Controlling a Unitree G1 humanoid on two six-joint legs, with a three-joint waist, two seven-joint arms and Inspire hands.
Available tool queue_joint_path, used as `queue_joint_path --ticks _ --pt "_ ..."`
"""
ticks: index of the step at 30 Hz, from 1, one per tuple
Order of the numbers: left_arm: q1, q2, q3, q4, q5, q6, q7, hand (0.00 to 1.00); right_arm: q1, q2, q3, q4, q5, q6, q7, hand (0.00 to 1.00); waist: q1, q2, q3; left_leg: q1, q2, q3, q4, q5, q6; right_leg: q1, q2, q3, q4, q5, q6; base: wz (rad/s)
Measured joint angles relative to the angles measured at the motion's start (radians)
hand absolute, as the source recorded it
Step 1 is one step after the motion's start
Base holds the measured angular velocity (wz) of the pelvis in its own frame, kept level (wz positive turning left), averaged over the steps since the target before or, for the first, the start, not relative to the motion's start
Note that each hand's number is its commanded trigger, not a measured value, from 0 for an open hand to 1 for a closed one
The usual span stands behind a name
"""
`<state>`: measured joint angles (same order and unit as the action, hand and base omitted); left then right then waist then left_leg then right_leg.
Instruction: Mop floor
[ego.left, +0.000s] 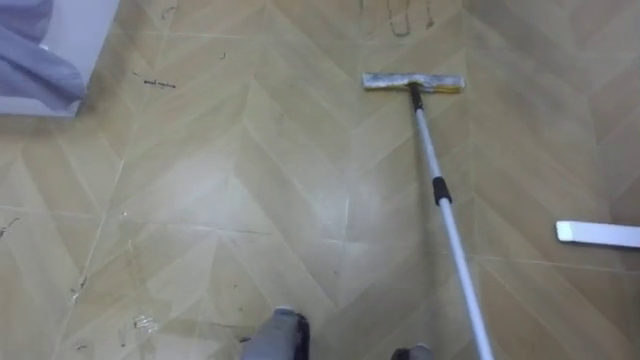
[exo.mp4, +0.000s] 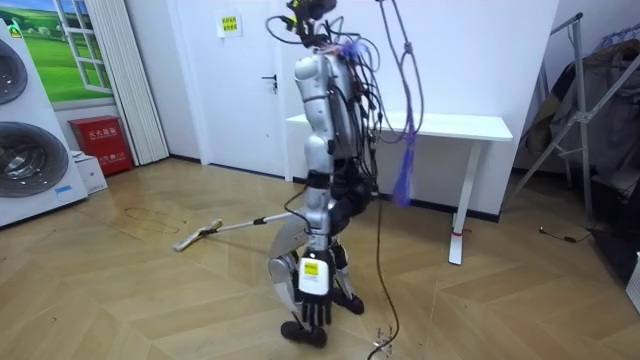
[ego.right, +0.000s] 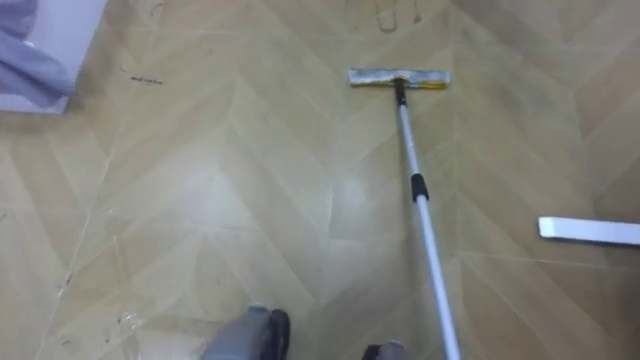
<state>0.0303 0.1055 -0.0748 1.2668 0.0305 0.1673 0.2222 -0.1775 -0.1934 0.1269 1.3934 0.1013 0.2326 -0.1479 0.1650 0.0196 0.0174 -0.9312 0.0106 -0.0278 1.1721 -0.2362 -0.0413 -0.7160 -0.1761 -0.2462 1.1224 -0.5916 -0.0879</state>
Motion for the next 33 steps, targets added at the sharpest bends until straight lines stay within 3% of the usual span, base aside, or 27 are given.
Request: queue_joint_path --ticks 2,3,4,5,6,7,8,9,10,11,12,13,14,15,17,18,19,21,22,23,25,27,28,29,30,32,33 --pt "0.008 0.017 -0.06 -0.003 -0.067 -0.012 0.01 0.0 -0.078 -0.037 0.015 0.006 0.025 0.008 0.012 1.0 0.033 -0.022 0.0063 -0.074 0.003 0.001 0.085 0.091 -0.038 -0.051 0.021 0.049 0.057 -0.018 -0.005 -0.34" --pt "0.011 0.029 -0.077 -0.013 -0.1 -0.016 0.012 0.0 -0.14 -0.053 0.026 0.005 0.038 0.005 0.027 1.0 0.036 -0.049 0.0128 -0.134 0.0 0.0 0.127 0.207 -0.048 -0.076 0.044 0.084 0.067 -0.019 -0.007 -0.24" --pt "0.015 0.038 -0.087 -0.017 -0.118 -0.015 0.014 0.0 -0.193 -0.066 0.051 0.005 0.056 0.005 0.044 1.0 0.044 -0.065 0.0156 -0.189 -0.006 0.001 0.17 0.318 -0.044 -0.086 0.053 0.1 0.067 -0.015 -0.015 -0.22" --pt "0.014 0.041 -0.086 -0.018 -0.118 -0.015 0.014 0.0 -0.212 -0.07 0.052 0.005 0.06 0.005 0.053 1.0 0.055 -0.071 0.016 -0.202 -0.007 0.005 0.189 0.331 -0.038 -0.085 0.055 0.106 0.067 -0.013 -0.02 -0.17" --pt "0.021 0.05 -0.086 -0.021 -0.116 -0.015 0.013 0.0 -0.24 -0.08 0.066 0.006 0.089 0.005 0.075 1.0 0.07 -0.08 0.0171 -0.21 -0.002 0.023 0.186 0.288 -0.005 -0.083 0.054 0.109 0.067 -0.012 -0.02 -0.12" --pt "0.024 0.054 -0.087 -0.024 -0.115 -0.016 0.01 0.0 -0.252 -0.086 0.074 0.007 0.11 0.003 0.087 1.0 0.077 -0.082 0.0179 -0.205 -0.001 0.032 0.156 0.252 0.009 -0.083 0.054 0.108 0.066 -0.013 -0.019 0.0" --pt "0.027 0.065 -0.086 -0.029 -0.115 -0.017 0.001 0.0 -0.266 -0.094 0.081 0.008 0.147 -0.005 0.103 1.0 0.078 -0.081 0.0213 -0.174 -0.006 0.048 0.029 0.19 0.014 -0.081 0.053 0.106 0.066 -0.01 -0.011 0.14" --pt "0.027 0.073 -0.086 -0.031 -0.113 -0.017 -0.007 0.0 -0.264 -0.101 0.093 0.008 0.192 -0.022 0.115 1.0 0.074 -0.073 0.0219 -0.125 -0.008 0.05 -0.119 0.15 0.008 -0.076 0.053 0.097 0.065 -0.009 0.008 0.21" --pt "0.027 0.075 -0.086 -0.033 -0.114 -0.017 -0.011 0.0 -0.257 -0.105 0.099 0.008 0.217 -0.027 0.12 1.0 0.073 -0.065 0.0227 -0.103 -0.007 0.05 -0.173 0.115 0.015 -0.07 0.051 0.089 0.064 -0.013 0.016 0.37" --pt "0.016 0.078 -0.087 -0.04 -0.114 -0.017 -0.018 0.0 -0.225 -0.11 0.109 0.007 0.267 -0.041 0.127 1.0 0.06 -0.058 0.0258 -0.092 -0.017 0.061 -0.199 0.053 0.062 -0.063 0.038 0.081 0.055 -0.025 0.037 0.46" --pt "0.005 0.073 -0.087 -0.05 -0.115 -0.014 -0.022 0.0 -0.187 -0.118 0.108 0.009 0.299 -0.052 0.131 1.0 0.052 -0.046 0.0279 -0.087 -0.024 0.072 -0.208 0.036 0.085 -0.047 0.03 0.076 0.032 -0.029 0.051 0.59" --pt "0.005 0.064 -0.087 -0.062 -0.114 -0.015 -0.022 0.0 -0.133 -0.125 0.106 0.016 0.327 -0.062 0.131 1.0 0.042 -0.027 0.0193 -0.074 -0.025 0.091 -0.218 0.013 0.121 -0.015 0.018 0.066 -0.005 -0.019 0.071 0.44" --pt "0.004 0.061 -0.086 -0.066 -0.114 -0.016 -0.021 0.0 -0.107 -0.129 0.106 0.024 0.339 -0.065 0.135 1.0 0.037 -0.02 0.0155 -0.063 -0.029 0.098 -0.222 0.001 0.131 0.001 0.014 0.068 -0.02 -0.012 0.085 0.37" --pt "0.006 0.06 -0.083 -0.074 -0.111 -0.018 -0.017 0.0 -0.055 -0.136 0.106 0.053 0.344 -0.067 0.144 1.0 0.021 -0.014 0.0128 -0.034 -0.062 0.104 -0.227 -0.026 0.151 0.015 0.001 0.095 -0.001 0.0 0.091 0.26" --pt "0.007 0.059 -0.082 -0.099 -0.107 -0.024 0.002 0.0 0.023 -0.152 0.116 0.093 0.318 -0.063 0.134 1.0 -0.007 0.019 0.0056 -0.002 -0.09 0.101 -0.207 -0.075 0.178 -0.031 0.002 0.16 0.131 0.131 0.105 0.22" --pt "0.009 0.059 -0.082 -0.112 -0.107 -0.036 0.017 0.0 0.083 -0.151 0.124 0.092 0.314 -0.055 0.104 1.0 -0.015 0.039 -0.0077 0.012 -0.097 0.099 -0.205 -0.102 0.191 -0.084 0.022 0.208 0.209 0.247 0.118 -0.05" --pt "0.01 0.063 -0.081 -0.122 -0.11 -0.051 0.032 0.0 0.118 -0.141 0.131 0.083 0.315 -0.047 0.08 1.0 -0.024 0.055 -0.0099 0.025 -0.095 0.098 -0.205 -0.123 0.201 -0.136 0.051 0.241 0.259 0.294 0.123 -0.16" --pt "0.01 0.072 -0.087 -0.136 -0.115 -0.063 0.037 0.0 0.148 -0.105 0.137 0.082 0.314 -0.047 0.053 1.0 -0.058 0.069 -0.009 0.037 -0.096 0.1 -0.206 -0.14 0.209 -0.219 0.082 0.258 0.257 0.286 0.13 -0.09" --pt "0.009 0.07 -0.087 -0.146 -0.114 -0.065 0.036 0.0 0.165 -0.078 0.135 0.081 0.315 -0.047 0.038 1.0 -0.079 0.076 -0.0101 0.046 -0.097 0.1 -0.206 -0.155 0.215 -0.261 0.107 0.261 0.199 0.283 0.131 0.04" --pt "0.009 0.067 -0.087 -0.149 -0.113 -0.065 0.035 0.0 0.17 -0.067 0.135 0.081 0.316 -0.047 0.034 1.0 -0.084 0.077 -0.0098 0.052 -0.097 0.1 -0.207 -0.162 0.216 -0.276 0.119 0.263 0.156 0.283 0.131 0.0" --pt "0.01 0.046 -0.089 -0.147 -0.109 -0.062 0.031 0.0 0.17 -0.037 0.12 0.077 0.305 -0.047 0.02 1.0 -0.09 0.076 -0.0086 0.089 -0.098 0.101 -0.222 -0.19 0.213 -0.301 0.151 0.25 -0.075 0.286 0.127 -0.08" --pt "0.025 0.036 -0.089 -0.147 -0.106 -0.061 0.031 0.0 0.159 -0.037 0.094 0.071 0.284 -0.033 0.017 1.0 -0.089 0.071 -0.006 0.131 -0.102 0.1 -0.227 -0.221 0.209 -0.288 0.148 0.224 -0.214 0.309 0.098 0.0" --pt "0.03 0.035 -0.089 -0.147 -0.106 -0.058 0.031 0.0 0.154 -0.04 0.091 0.069 0.282 -0.029 0.016 1.0 -0.088 0.068 -0.0036 0.147 -0.104 0.1 -0.227 -0.232 0.207 -0.28 0.144 0.211 -0.24 0.313 0.093 0.06" --pt "0.041 0.037 -0.089 -0.145 -0.106 -0.045 0.034 0.0 0.127 -0.048 0.083 0.06 0.269 -0.007 0.016 1.0 -0.082 0.055 0.003 0.179 -0.109 0.099 -0.221 -0.26 0.201 -0.257 0.14 0.202 -0.252 0.325 0.077 0.0" --pt "0.055 0.039 -0.09 -0.145 -0.107 -0.038 0.039 0.0 0.091 -0.061 0.071 0.053 0.247 0.018 0.008 1.0 -0.071 0.051 0.0031 0.2 -0.107 0.097 -0.212 -0.283 0.19 -0.241 0.139 0.19 -0.233 0.318 0.06 -0.08" --pt "0.068 0.043 -0.09 -0.145 -0.111 -0.023 0.048 0.0 0.013 -0.087 0.066 0.052 0.215 0.04 -0.006 1.0 -0.046 0.04 0.0059 0.2 -0.09 0.103 -0.147 -0.294 0.159 -0.233 0.143 0.185 -0.195 0.276 0.042 -0.18" --pt "0.07 0.053 -0.092 -0.148 -0.118 -0.012 0.051 0.0 -0.044 -0.106 0.069 0.05 0.198 0.04 -0.01 1.0 -0.035 0.025 0.0143 0.151 -0.071 0.117 -0.011 -0.238 0.077 -0.228 0.149 0.19 -0.154 0.257 0.034 -0.06"
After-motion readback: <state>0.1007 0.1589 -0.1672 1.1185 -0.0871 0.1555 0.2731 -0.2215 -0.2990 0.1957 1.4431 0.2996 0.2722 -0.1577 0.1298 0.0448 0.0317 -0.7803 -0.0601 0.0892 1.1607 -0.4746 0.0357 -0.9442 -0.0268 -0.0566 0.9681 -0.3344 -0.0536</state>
